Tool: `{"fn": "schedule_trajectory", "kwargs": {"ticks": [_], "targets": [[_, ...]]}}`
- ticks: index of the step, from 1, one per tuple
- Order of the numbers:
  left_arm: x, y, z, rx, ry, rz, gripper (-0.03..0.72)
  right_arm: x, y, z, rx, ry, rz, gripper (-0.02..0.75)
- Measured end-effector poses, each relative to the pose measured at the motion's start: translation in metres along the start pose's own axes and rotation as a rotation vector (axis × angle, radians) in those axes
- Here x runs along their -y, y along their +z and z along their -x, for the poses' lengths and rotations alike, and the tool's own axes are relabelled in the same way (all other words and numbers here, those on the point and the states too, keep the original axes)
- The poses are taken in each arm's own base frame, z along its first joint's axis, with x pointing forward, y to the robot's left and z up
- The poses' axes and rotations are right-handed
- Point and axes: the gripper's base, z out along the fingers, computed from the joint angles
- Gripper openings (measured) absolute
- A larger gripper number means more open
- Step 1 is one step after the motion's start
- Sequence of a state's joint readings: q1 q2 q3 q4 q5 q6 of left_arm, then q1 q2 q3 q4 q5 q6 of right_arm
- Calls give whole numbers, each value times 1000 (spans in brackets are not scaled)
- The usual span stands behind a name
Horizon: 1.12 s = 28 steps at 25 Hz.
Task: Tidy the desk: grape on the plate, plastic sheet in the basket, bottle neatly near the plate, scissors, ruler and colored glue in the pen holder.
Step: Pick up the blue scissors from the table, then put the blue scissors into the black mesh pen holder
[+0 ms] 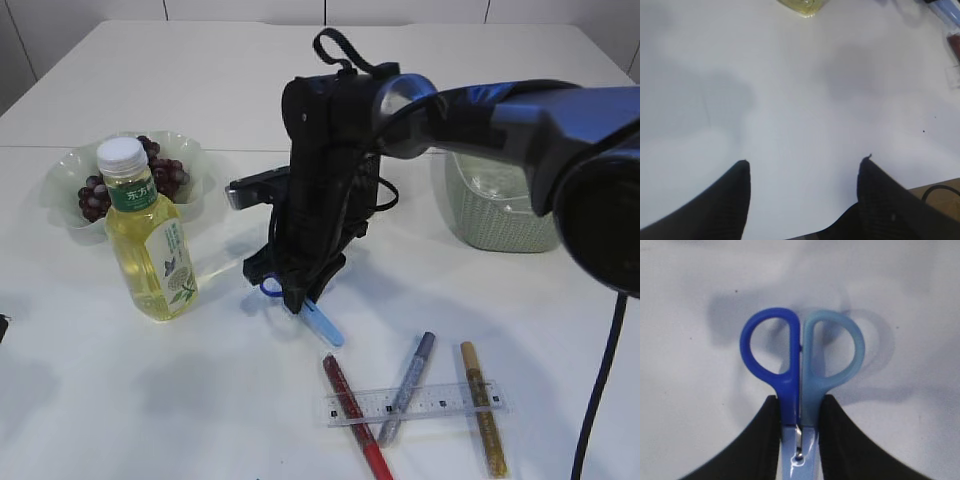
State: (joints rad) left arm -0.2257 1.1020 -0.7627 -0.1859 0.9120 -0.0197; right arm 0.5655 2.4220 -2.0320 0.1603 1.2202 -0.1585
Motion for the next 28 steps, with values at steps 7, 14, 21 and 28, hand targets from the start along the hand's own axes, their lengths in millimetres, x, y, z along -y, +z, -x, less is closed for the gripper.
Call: {"fn": "schedule_trajectory", "kwargs": {"ticks": [7,14,21,28], "targets": [[0,0,-1,-6,0,0,489,24,-32,-2,81,67,78,195],[0,0,-1,-9,0,0,489,57,-81,-8,250,123,269,195],[0,0,-1,-12,0,0,489,108,-130,-21,506,163,479,195],[0,0,-2,-20,0,0,489,143,-157,-31,770,47,565,195]]}}
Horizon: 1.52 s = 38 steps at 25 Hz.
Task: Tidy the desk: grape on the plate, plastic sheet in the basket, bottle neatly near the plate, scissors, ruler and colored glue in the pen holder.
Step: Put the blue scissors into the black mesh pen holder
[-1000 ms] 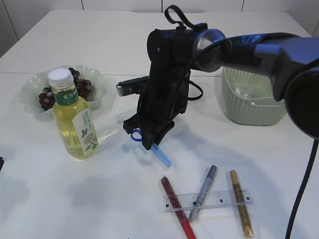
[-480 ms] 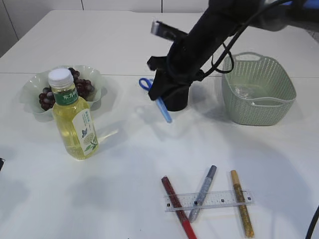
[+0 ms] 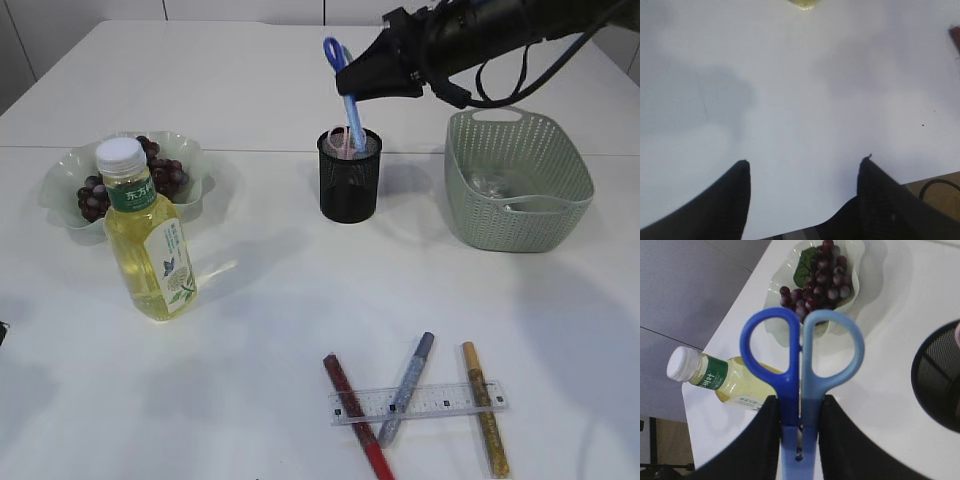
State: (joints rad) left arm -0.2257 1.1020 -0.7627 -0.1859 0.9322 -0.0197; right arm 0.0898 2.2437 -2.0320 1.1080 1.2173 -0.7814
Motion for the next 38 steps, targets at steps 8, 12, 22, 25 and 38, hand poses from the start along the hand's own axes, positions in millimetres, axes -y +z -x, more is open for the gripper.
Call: {"fn": "schedule_trajectory", "kwargs": {"ticks": [8,12,22,25,38], "targets": [[1,0,-5,-52,-10,-13,489,6,-2,11,109,-307,-72,195],[1,0,-5,-55,-11,-14,489,14,-5,21,203,-391,-188,195],[2,0,-5,-57,-13,-17,489,55,23,9,304,-416,-192,194],[2,0,-5,-59,-14,-19,489,64,29,3,305,-415,-187,195],[2,0,-6,-67,-15,-21,489,73,36,-8,222,-460,-191,262]]}}
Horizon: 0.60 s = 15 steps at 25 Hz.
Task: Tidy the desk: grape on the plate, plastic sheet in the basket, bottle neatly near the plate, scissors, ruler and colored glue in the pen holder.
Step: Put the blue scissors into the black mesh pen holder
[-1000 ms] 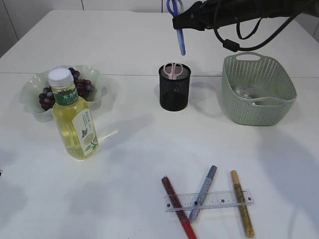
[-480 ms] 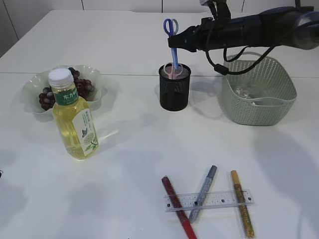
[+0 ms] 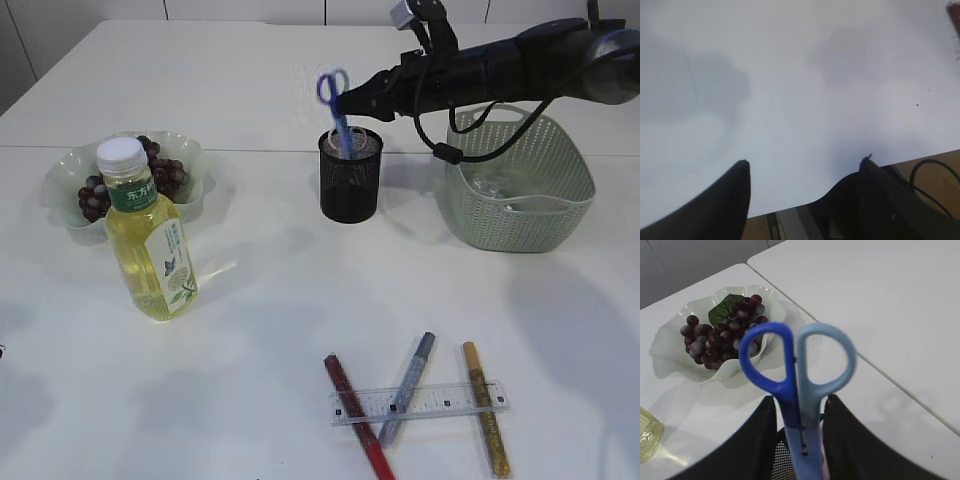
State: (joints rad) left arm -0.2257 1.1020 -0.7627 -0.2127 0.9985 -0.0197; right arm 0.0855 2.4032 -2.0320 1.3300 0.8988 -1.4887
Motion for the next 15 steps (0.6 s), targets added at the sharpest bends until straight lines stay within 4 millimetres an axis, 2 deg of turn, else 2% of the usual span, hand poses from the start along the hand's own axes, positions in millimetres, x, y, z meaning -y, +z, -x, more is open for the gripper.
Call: {"fn": "schedule_trajectory", "kwargs": {"ticks": [3,10,15], "targets": [[0,0,0,0,0,0,489,0,0,0,0,0,2,292],[0,0,-1,-6,0,0,489,-1,-2,5,23,35,3,302],[0,0,-1,-8,0,0,489,-14,-28,36,-90,74,-72,302]]}}
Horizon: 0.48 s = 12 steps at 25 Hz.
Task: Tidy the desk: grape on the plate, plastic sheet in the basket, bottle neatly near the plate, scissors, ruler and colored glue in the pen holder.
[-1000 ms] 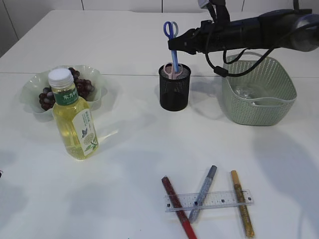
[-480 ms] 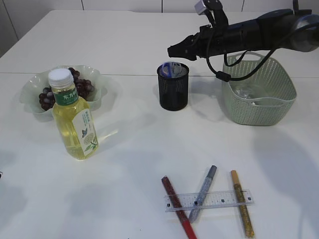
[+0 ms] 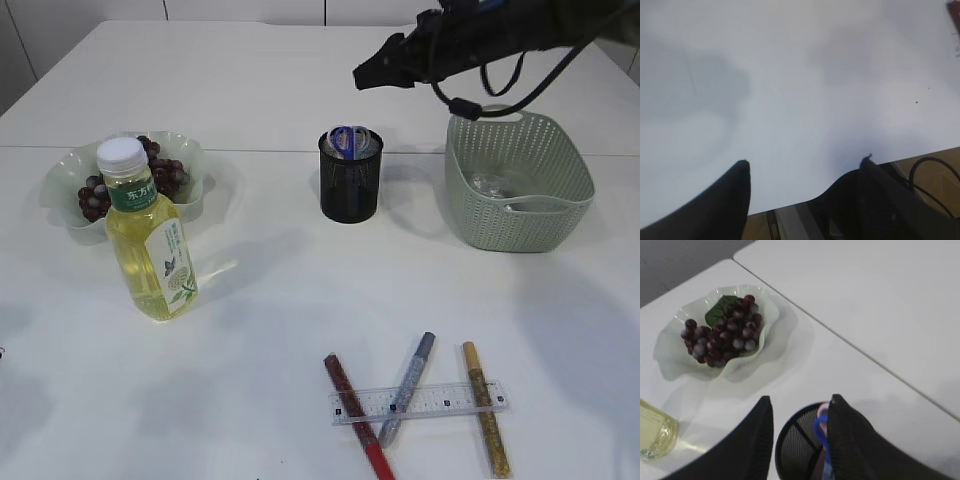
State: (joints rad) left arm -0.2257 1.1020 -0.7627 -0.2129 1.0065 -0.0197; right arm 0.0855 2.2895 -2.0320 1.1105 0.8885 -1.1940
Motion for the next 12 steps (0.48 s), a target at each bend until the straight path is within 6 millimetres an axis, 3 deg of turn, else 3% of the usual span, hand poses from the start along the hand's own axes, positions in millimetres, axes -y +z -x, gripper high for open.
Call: {"fn": "schedule_trajectory", "kwargs": {"ticks": [6,12], "targets": [[0,0,0,-3,-1,-1,489,-29,-54,21,-327,89,-138,302],[0,0,0,-4,-1,-1,489,-58,-90,36,-422,160,-208,302]]}}
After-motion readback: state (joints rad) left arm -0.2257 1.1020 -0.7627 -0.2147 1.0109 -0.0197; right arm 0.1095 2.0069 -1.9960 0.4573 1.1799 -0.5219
